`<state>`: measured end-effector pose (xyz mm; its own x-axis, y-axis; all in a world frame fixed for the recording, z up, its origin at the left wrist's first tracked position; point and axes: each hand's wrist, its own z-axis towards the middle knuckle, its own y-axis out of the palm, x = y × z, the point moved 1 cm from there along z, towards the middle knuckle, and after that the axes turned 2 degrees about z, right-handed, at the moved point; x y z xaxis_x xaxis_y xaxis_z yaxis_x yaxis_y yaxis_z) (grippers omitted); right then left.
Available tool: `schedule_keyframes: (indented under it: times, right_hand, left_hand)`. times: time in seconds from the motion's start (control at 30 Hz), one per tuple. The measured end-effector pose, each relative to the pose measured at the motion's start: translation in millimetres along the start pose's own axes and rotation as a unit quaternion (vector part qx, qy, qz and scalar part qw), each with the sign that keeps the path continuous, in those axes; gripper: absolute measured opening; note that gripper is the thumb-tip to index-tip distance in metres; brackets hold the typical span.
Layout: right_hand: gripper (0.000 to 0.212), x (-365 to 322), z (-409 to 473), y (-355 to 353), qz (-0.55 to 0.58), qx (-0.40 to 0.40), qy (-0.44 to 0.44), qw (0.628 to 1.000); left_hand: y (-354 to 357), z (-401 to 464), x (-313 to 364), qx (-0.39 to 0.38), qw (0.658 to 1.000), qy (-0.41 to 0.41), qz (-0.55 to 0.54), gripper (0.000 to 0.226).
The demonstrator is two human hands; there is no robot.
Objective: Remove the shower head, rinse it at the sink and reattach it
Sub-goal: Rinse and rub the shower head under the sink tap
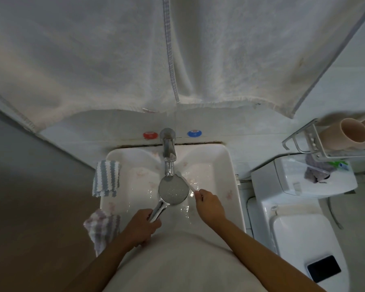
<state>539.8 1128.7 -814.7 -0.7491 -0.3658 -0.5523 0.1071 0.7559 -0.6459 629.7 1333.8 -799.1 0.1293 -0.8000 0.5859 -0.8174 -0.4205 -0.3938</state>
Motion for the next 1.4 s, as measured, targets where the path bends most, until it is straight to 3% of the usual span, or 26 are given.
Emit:
schedule_keyframes:
  times: [0.2, 0.37, 0.5, 0.93, 1.23, 1.4]
  right_hand:
    - [0.043, 4, -5, 1, -0.002, -0.039, -0.009, 0.999]
    - [0.040, 6, -8, 4, 0.018, -0.053, -0.021, 0.998]
    - [0.043, 0, -6, 0, 0.025, -0.017, -0.038, 0.999]
    - [0.043, 5, 1, -1, 0.029, -0.010, -0.002, 1.000]
    - [0.044, 10, -1, 11, 0.043, -0.080, -0.011, 0.996]
    - [0.043, 2, 3, 3, 0.026, -0.028, -0.007, 0.999]
  left_hand:
    - [-3, 6, -9, 0.039, 0.991, -0.074, -0.105, 0.018]
    - [-7, 7, -10, 0.037, 0.985, -0.100, -0.132, 0.020]
    - [-7, 5, -6, 0.023, 0.990, -0.080, -0.114, 0.018]
    - [0, 1, 4, 0.006, 1.000, -0.029, 0.000, 0.017]
    - [0, 1, 2, 0.017, 0.999, -0.043, -0.021, 0.018]
    - [-3, 3, 2, 0.011, 1.000, -0.014, -0.002, 0.018]
